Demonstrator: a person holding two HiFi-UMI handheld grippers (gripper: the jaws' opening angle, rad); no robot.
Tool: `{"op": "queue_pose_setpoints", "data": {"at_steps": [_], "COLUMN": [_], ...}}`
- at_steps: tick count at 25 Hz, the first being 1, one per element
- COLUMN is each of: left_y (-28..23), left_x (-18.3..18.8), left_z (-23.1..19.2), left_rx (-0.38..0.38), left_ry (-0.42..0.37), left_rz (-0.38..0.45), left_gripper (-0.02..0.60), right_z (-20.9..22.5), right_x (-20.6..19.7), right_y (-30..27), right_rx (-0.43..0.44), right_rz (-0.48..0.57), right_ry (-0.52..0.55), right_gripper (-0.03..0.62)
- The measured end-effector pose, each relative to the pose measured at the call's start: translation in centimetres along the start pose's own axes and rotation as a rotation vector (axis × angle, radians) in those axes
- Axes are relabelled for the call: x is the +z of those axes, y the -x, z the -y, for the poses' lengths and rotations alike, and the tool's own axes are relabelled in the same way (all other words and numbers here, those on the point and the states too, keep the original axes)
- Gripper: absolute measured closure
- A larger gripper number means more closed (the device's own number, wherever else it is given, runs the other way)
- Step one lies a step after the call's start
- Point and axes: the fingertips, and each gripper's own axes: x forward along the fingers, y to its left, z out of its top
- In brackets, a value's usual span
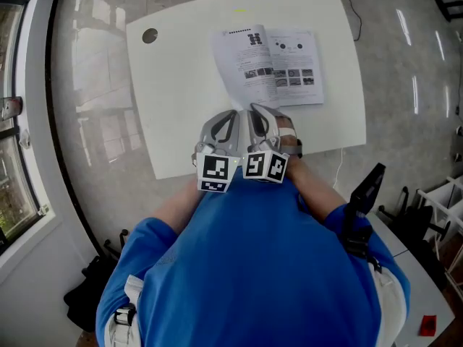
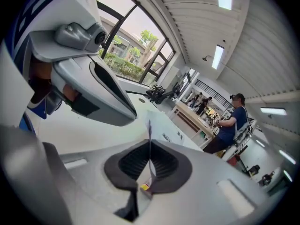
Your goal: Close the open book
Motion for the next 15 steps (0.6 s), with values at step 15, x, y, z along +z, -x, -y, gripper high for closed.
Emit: {"op": "queue_pose_setpoints", "data": {"at_steps": [15], "left_y": [-2.2], "left_x": [4.4], "left_z": [4.9], "left_rx": [-0.052], "left_ry": [-0.093], "left_rz": [0.045], "left_gripper": [0.572], "right_z": [6.3], "right_x": [-4.5], "right_y": [2.3], "right_rx": [-0.056], "right_rz": [-0.003], "right_ry": [-0.32], "right_gripper": [0.582]}}
